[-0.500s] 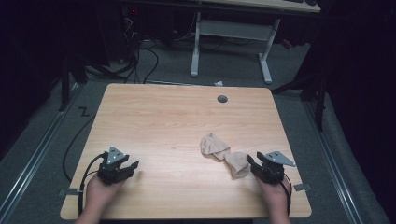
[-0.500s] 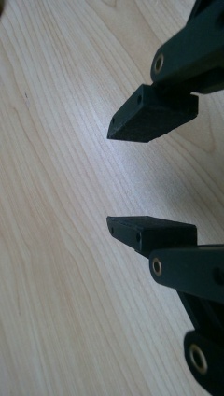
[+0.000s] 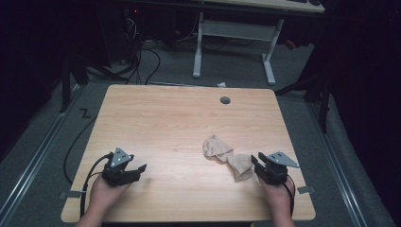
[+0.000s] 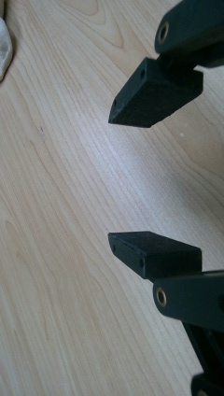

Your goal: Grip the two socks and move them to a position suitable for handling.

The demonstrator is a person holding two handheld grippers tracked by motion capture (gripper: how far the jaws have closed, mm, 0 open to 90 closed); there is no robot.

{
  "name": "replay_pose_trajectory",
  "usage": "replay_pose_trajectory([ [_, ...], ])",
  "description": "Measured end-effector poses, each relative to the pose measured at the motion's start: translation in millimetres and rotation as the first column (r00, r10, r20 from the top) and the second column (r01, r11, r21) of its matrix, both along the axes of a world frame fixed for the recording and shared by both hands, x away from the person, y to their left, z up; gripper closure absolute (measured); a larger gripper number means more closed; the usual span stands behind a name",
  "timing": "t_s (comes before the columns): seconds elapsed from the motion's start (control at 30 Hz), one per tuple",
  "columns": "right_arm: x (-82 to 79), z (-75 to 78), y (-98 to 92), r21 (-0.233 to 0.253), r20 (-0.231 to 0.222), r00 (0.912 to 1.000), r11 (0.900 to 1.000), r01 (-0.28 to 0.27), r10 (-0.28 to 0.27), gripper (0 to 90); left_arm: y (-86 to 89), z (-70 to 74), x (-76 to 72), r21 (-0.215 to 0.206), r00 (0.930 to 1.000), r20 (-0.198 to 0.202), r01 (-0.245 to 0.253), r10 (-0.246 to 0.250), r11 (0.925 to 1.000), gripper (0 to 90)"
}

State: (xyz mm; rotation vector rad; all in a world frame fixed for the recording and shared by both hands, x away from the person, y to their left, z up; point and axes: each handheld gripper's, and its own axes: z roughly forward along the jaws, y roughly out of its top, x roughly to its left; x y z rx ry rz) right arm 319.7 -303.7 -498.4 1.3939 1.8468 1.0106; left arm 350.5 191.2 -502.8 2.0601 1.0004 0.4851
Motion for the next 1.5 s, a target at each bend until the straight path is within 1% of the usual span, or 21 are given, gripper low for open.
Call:
replay_pose_trajectory([
  [0.07, -0.2, -0.5, -0.5, 0.0, -0.003, 1.0, 1.0, 0.002, -0.002, 63.7, 1.0, -1.0, 4.6, -0.028, 0.9999, -0.004, -0.01, 0.01, 0.9995, 32.8],
  [0.17, -1.1, -1.5, -1.9, 0.014, -0.02, 0.9998, 1.0, 0.01, -0.01, 63.6, 2.7, -4.5, 7.4, -0.038, 0.9997, -0.013, -0.02, 0.02, 0.9991, 30.3],
  [0.23, -1.0, -0.7, -2.4, 0.023, -0.022, 0.9998, 1.0, -0.001, 0.001, 63.6, 2.8, -5.9, 7.0, -0.016, 0.9996, -0.017, -0.021, 0.021, 0.9997, 28.9],
  [0.27, -1.0, -0.7, -2.4, 0.023, -0.022, 0.9998, 1.0, -0.001, 0.001, 63.6, 2.8, -5.9, 7.0, -0.016, 0.9996, -0.017, -0.021, 0.021, 0.9997, 28.6],
  [0.33, -0.5, 1.0, -0.2, 0.015, -0.024, 0.9997, 1.0, -0.008, 0.008, 63.6, 3.9, -3.9, 5.4, -0.02, 0.9996, -0.009, -0.028, 0.028, 0.9994, 28.4],
  [0.4, -1.1, 1.9, 1.7, 0.024, -0.023, 0.9995, 1.0, -0.021, 0.021, 63.5, 6.0, -0.7, 3.2, -0.033, 0.9991, 0.004, -0.042, 0.042, 0.9986, 28.3],
  [0.53, -1.9, 2.2, 4.3, 0.023, -0.026, 0.9991, 0.999, -0.033, 0.034, 62.8, 6.3, -0.3, 4.3, -0.035, 0.9987, 0.008, -0.049, 0.05, 0.9981, 28.1],
  [0.57, -2.4, 3.0, 6.9, 0.011, -0.023, 0.9987, 0.999, -0.045, 0.045, 61.1, 6.1, 0.2, 6.2, -0.043, 0.9985, 0.005, -0.054, 0.054, 0.9976, 28.1],
  [0.77, -14.5, 4.4, 11.9, -0.001, -0.026, 0.9985, 0.999, -0.049, 0.049, 57.7, -1.6, 2.0, 10.4, -0.074, 0.9993, 0.01, -0.035, 0.036, 0.9967, 28.1],
  [0.83, -17.3, 5.0, 12.4, -0.012, -0.027, 0.9982, 0.998, -0.054, 0.053, 57.5, -3.4, 0.8, 10.4, -0.071, 0.9996, 0.011, -0.027, 0.027, 0.9971, 28.1],
  [0.93, -18.4, 6.8, 12.4, -0.004, -0.028, 0.9982, 0.999, -0.054, 0.054, 57.6, -3.8, -0.1, 10.9, -0.065, 0.9997, 0.007, -0.024, 0.024, 0.9976, 28.2],
  [1.0, -19.7, 7.0, 14.2, -0.002, -0.03, 0.9976, 0.998, -0.063, 0.063, 57.8, -3.9, 0.2, 11.5, -0.071, 0.9996, 0.008, -0.027, 0.028, 0.9971, 28.4],
  [1.03, -20.3, 6.3, 15.1, -0.003, -0.035, 0.9974, 0.998, -0.064, 0.064, 57.9, -5.1, 0.8, 12.0, -0.09, 0.9996, -0.001, -0.028, 0.028, 0.9955, 28.7],
  [1.13, -21.5, 5.6, 13.7, -0.005, -0.035, 0.9974, 0.998, -0.063, 0.063, 58.7, -7.8, 1.5, 11.5, -0.084, 0.9998, 0.004, -0.021, 0.021, 0.9963, 29.5],
  [1.17, -21.4, 5.5, 13.0, -0.004, -0.035, 0.9976, 0.998, -0.059, 0.059, 58.8, -10.4, 1.4, 10.5, -0.061, 0.9998, 0.012, -0.016, 0.017, 0.998, 29.4],
  [1.3, -15.2, 5.4, 4.3, -0.008, -0.038, 0.9987, 0.999, -0.035, 0.034, 60.4, -13.9, -0.4, 8.4, -0.03, 0.9999, 0.011, -0.006, 0.007, 0.9995, 29.6],
  [1.33, -15.2, 5.4, 4.3, -0.008, -0.038, 0.9987, 0.999, -0.035, 0.034, 60.4, -13.9, -0.4, 8.4, -0.03, 0.9999, 0.011, -0.006, 0.007, 0.9995, 29.9],
  [1.37, -12.1, 5.3, -1.1, 0.006, -0.043, 0.999, 1.0, -0.015, 0.015, 61.8, -14.1, -1.8, 7.6, -0.017, 0.9999, 0.009, -0.005, 0.006, 0.9998, 30.3],
  [1.4, -12.1, 5.3, -1.1, 0.006, -0.043, 0.999, 1.0, -0.015, 0.015, 61.8, -14.1, -1.8, 7.6, -0.017, 0.9999, 0.009, -0.005, 0.006, 0.9998, 30.8],
  [1.43, -9.1, 4.5, -4.4, 0.016, -0.042, 0.999, 1.0, -0.014, 0.015, 63.8, -13.2, -1.4, 6.5, 0.001, 0.9998, 0.013, -0.016, 0.016, 0.9999, 31.2],
  [1.5, -4.7, 3.2, -5.5, 0.025, -0.053, 0.9986, 1.0, -0.006, 0.008, 64.2, -10.0, -0.1, 4.2, -0.013, 0.9997, 0.011, -0.021, 0.022, 0.9997, 32.1],
])
